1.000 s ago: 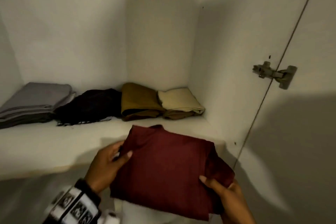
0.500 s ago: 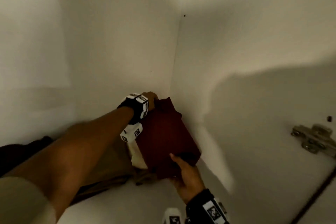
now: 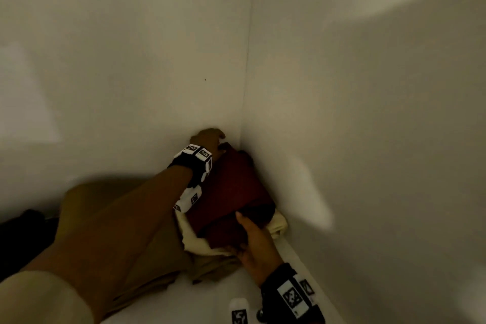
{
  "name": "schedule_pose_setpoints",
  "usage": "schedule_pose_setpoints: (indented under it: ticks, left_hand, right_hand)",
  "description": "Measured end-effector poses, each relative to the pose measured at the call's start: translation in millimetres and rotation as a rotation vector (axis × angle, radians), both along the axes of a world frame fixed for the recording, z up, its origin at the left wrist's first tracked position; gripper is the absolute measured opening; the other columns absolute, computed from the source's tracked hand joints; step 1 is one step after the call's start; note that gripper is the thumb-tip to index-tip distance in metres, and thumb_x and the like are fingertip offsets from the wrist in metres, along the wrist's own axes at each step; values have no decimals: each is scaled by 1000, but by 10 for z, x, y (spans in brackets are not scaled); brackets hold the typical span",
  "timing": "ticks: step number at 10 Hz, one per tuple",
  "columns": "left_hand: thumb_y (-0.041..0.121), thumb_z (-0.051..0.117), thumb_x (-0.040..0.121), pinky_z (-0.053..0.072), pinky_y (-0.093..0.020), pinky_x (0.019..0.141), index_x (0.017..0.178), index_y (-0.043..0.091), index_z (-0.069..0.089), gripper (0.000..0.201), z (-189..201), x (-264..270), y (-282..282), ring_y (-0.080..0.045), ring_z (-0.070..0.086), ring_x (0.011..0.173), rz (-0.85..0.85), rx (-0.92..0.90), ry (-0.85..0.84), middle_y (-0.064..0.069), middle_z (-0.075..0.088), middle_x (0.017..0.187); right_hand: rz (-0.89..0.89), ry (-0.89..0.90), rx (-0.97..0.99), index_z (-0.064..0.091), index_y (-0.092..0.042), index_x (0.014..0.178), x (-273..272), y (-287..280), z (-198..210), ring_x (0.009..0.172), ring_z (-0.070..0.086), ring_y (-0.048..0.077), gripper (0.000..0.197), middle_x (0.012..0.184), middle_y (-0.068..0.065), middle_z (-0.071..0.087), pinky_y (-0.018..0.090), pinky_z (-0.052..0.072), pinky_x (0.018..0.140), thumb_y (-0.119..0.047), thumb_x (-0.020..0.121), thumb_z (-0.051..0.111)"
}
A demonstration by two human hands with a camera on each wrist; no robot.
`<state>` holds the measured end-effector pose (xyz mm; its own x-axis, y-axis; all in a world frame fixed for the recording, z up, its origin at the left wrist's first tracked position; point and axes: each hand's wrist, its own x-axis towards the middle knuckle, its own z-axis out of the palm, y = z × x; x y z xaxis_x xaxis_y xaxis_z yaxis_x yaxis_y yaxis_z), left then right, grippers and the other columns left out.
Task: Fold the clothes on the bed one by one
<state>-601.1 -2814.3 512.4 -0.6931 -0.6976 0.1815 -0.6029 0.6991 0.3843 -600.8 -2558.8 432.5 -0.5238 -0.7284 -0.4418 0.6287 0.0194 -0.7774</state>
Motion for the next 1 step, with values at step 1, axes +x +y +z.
schedule_pose_setpoints:
  ticks: [1]
  left_hand:
    - [31, 75, 87, 43, -33, 99, 135, 12, 53, 56, 96, 80, 25, -29, 55, 122, -39, 96, 87, -13, 58, 132]
  right_hand:
    - [-1, 161, 58, 66, -17, 115, 30, 332, 119, 93, 73, 32, 30, 108, 16, 76, 44, 60, 84, -36, 91, 70]
